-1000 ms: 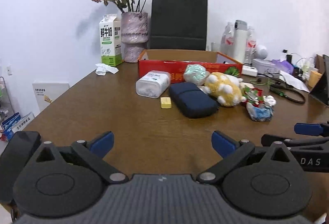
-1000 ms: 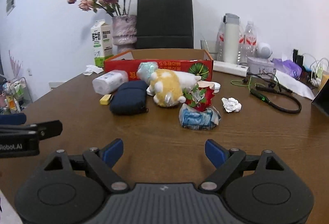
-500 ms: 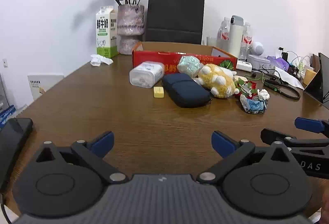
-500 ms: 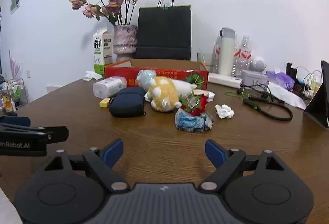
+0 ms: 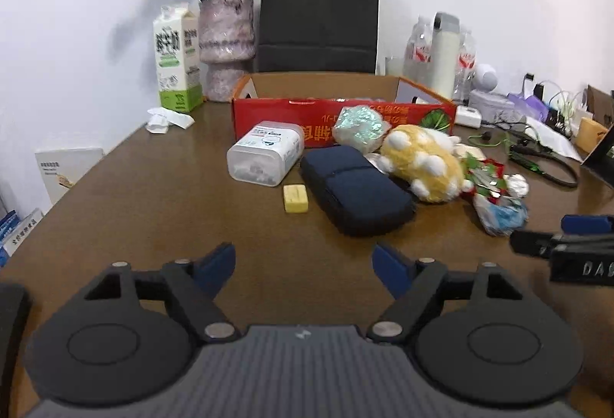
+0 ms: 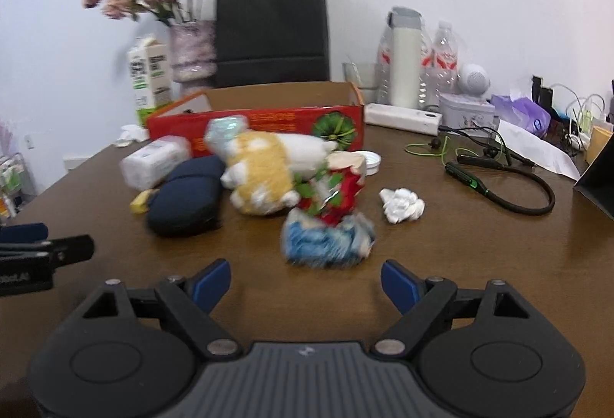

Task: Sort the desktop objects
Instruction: 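Grasp the yellow block with the left tool while the right tool grasps the blue packet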

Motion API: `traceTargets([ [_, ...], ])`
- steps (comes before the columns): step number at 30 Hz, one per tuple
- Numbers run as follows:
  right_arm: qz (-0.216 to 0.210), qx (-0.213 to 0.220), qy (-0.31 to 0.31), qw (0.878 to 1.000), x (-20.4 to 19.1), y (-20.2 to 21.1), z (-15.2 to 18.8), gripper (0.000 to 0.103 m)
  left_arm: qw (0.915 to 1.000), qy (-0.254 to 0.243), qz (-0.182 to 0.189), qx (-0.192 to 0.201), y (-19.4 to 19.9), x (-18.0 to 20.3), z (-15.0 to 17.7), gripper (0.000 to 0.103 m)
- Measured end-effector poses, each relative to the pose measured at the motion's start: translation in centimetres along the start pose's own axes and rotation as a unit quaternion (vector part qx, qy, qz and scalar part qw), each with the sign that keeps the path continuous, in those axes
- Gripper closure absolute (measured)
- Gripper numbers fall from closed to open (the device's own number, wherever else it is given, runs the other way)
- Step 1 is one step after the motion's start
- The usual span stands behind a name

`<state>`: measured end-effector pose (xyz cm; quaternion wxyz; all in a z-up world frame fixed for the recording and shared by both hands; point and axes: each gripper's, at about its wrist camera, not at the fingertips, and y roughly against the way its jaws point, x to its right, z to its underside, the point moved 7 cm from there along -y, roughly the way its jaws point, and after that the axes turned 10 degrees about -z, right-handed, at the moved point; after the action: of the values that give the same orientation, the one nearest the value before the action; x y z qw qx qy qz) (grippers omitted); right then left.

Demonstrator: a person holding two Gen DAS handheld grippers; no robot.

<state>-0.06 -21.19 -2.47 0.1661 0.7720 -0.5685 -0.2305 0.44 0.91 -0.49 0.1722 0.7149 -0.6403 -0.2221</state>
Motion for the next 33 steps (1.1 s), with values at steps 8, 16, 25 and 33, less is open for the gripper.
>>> traceTargets([
  [8, 0.017, -0.046, -0.009, 0.999, 2.0, -5.9, -2.4, 0.045, 0.9988, 0.004, 0.002, -0.048, -7.3, -0.4, -2.5, 0.043],
  [16, 0.012, -0.049, 0.011, 0.999, 2.1, -7.0, -1.9, 0.044, 0.9984, 0.008, 0.012, -0.055, -10.6, 0.2, -3.3, 0.054],
  [25, 0.007, -0.046, 0.038, 0.998, 0.6, -6.2, -1.2, 0.056, 0.9985, 0.024, 0.019, -0.046, -9.7, 0.7, -2.9, 0.081],
  [33, -0.002, -0.049, 0.048, 0.998, -1.2, -3.2, 0.6, 0.076, 0.9969, 0.043, 0.035, -0.056, -5.1, 0.8, -0.4, 0.082],
])
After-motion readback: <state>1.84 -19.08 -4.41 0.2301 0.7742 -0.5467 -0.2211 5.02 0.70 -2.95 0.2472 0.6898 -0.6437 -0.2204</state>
